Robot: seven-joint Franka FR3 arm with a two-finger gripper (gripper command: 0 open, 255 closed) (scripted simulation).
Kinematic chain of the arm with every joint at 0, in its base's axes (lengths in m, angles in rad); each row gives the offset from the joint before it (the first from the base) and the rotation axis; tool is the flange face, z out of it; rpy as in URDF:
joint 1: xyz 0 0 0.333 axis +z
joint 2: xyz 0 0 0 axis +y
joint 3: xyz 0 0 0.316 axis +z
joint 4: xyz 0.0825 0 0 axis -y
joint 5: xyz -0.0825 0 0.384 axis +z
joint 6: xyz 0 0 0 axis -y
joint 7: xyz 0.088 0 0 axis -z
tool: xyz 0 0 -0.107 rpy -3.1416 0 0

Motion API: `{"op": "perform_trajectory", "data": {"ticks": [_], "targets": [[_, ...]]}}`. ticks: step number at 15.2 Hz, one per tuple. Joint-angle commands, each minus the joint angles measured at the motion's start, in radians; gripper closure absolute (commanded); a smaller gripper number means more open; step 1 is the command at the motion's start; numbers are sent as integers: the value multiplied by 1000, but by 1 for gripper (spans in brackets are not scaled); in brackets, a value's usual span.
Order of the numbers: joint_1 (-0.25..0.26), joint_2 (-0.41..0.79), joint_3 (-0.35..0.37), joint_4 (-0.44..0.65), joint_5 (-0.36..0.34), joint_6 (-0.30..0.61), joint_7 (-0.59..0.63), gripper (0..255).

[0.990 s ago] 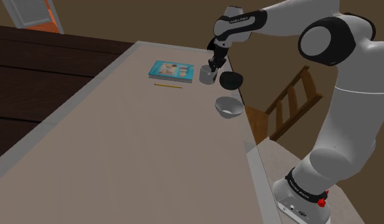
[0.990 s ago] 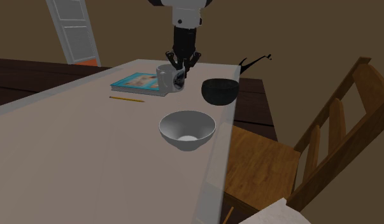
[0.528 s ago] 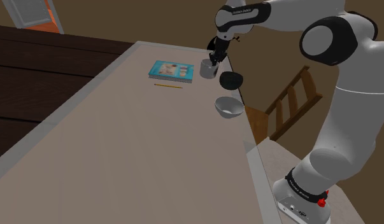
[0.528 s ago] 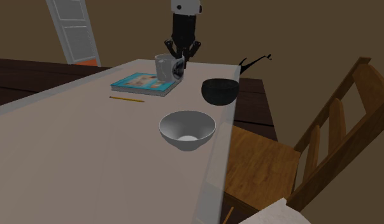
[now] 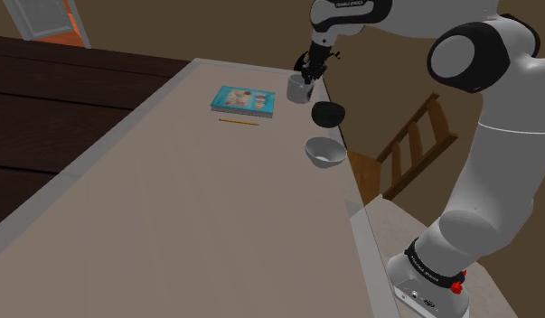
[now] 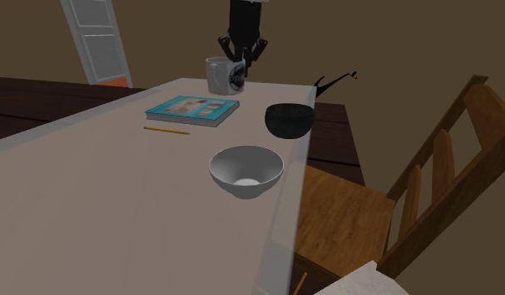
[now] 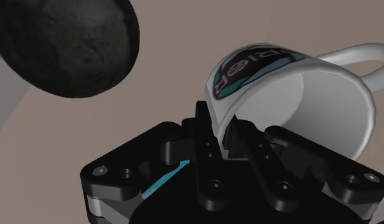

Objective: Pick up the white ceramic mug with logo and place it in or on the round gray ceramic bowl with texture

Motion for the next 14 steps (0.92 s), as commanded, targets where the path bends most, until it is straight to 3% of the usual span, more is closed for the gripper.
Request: {"op": "perform_trajectory", "data": {"ticks": [1, 8, 14], "targets": [[-22, 0, -9, 11, 5, -14, -30, 255], [-130, 36, -52, 77, 35, -58, -177, 255], [-235, 112, -81, 202, 67, -122, -298, 255]]}}
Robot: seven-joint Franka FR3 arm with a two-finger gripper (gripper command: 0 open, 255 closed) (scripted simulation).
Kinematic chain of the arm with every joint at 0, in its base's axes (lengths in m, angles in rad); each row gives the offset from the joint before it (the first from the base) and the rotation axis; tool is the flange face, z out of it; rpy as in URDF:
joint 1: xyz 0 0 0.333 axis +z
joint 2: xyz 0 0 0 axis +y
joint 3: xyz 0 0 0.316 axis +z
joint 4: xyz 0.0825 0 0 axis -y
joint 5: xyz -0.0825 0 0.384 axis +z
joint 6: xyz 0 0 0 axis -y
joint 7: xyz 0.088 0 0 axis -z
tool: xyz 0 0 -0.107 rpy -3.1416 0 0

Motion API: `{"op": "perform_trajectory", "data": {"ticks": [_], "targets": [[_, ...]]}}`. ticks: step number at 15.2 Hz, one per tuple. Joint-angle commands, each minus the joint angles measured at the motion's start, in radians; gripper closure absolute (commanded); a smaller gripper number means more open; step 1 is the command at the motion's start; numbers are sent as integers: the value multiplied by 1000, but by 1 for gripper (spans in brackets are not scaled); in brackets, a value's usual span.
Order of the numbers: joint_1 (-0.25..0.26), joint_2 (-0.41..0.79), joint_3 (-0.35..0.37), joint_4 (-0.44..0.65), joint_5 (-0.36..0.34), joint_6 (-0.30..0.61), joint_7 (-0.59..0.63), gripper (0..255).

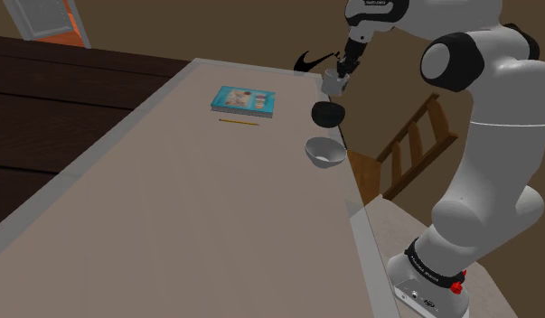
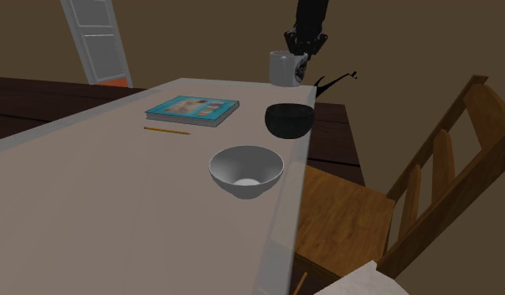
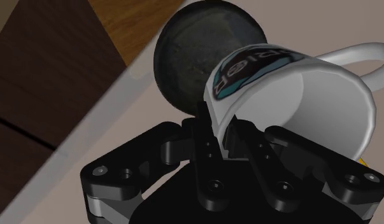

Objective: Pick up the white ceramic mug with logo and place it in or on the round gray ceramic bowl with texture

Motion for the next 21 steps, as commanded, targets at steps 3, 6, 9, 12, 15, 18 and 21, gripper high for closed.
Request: {"op": "perform_trajectory", "data": {"ticks": [3, 6, 9, 12, 15, 18, 21], "targets": [[-16, 3, -5, -29, 5, 30, -27, 255], [-13, 2, -4, -72, 6, 71, -32, 255], [-10, 2, -3, -112, 8, 110, -36, 255], [-9, 6, -2, -147, 10, 149, -41, 255], [-7, 12, -1, -183, 14, 190, -47, 255], [-7, 12, -1, -183, 14, 190, -47, 255], [-7, 12, -1, -183, 14, 190, -47, 255]]}}
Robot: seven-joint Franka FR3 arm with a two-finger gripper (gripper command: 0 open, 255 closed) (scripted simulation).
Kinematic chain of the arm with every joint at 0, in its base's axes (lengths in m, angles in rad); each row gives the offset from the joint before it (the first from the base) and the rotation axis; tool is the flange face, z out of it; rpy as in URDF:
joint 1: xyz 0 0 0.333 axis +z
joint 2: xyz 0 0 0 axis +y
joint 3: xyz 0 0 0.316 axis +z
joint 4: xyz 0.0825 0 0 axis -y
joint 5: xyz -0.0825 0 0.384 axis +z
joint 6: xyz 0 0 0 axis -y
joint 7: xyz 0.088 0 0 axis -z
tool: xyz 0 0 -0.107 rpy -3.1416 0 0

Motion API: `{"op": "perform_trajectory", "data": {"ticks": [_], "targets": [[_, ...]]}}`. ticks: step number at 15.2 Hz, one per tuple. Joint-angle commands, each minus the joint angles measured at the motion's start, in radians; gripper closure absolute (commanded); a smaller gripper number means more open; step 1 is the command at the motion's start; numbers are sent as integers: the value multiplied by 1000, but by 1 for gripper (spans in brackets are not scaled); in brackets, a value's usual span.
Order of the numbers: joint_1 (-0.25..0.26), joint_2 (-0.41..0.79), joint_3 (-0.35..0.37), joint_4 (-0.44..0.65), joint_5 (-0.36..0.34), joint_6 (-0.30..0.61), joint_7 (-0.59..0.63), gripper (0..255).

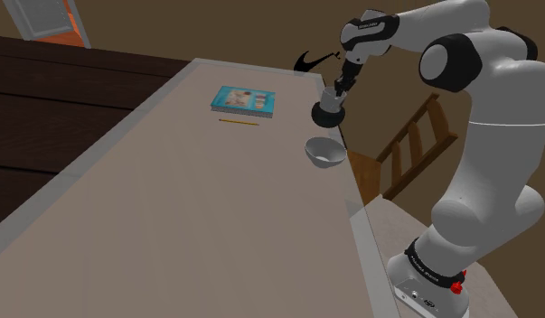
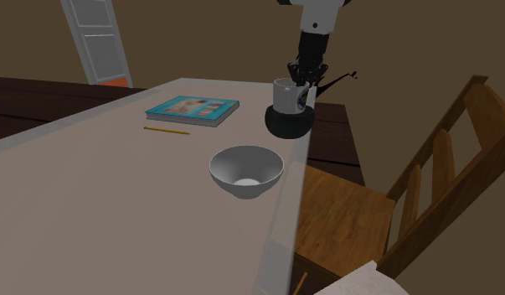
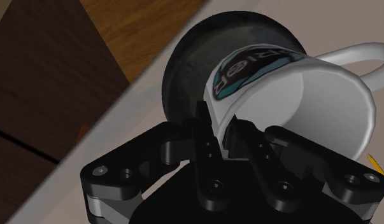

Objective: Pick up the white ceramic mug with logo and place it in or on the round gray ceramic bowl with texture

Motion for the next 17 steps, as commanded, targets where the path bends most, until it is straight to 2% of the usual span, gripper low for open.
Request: {"op": "perform_trajectory", "data": {"ticks": [1, 2, 3, 8, 12, 17], "targets": [[0, 0, 0, 0, 0, 0, 0, 255], [0, 0, 0, 0, 0, 0, 0, 255], [0, 0, 0, 0, 0, 0, 0, 0], [0, 0, 0, 0, 0, 0, 0, 0], [-8, -22, -6, 93, -8, -114, 8, 0], [-8, -22, -6, 93, -8, -114, 8, 0]]}}
